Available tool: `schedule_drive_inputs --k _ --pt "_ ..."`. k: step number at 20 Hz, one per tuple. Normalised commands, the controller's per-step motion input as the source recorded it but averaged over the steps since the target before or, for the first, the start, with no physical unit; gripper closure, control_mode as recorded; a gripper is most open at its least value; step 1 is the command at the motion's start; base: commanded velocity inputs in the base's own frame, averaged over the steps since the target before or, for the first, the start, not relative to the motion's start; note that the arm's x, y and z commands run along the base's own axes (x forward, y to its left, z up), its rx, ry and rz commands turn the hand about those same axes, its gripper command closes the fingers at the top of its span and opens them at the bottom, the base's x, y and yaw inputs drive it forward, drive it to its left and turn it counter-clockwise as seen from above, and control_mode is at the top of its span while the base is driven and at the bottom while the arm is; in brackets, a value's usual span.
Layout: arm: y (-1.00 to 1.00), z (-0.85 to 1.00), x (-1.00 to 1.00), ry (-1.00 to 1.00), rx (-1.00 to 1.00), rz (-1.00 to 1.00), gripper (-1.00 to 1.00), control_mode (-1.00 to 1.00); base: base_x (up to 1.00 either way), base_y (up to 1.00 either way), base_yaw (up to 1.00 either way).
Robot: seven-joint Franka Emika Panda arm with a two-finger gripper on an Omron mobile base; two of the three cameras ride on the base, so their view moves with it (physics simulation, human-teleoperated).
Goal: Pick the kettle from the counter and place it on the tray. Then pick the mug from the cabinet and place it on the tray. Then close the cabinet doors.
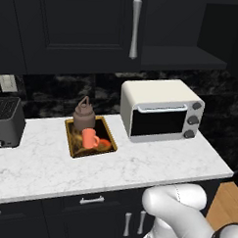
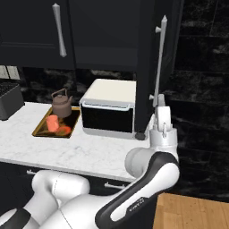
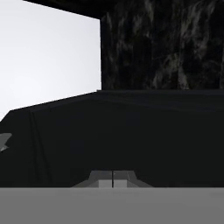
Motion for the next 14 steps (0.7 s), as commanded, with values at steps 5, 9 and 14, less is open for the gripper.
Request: schedule_drive_inputs --k 5,9,14 --pt "0.50 0.31 0.00 -0.01 -0.07 -0.01 1.00 -1.00 0.00 0.00 0.00" --pt "0.44 0.30 0.03 0.00 -0.04 0.00 1.00 -1.00 0.00 0.00 0.00" --pt "0.27 0.21 0.17 0.07 -0.01 0.00 1.00 -1.00 0.00 0.00 0.00"
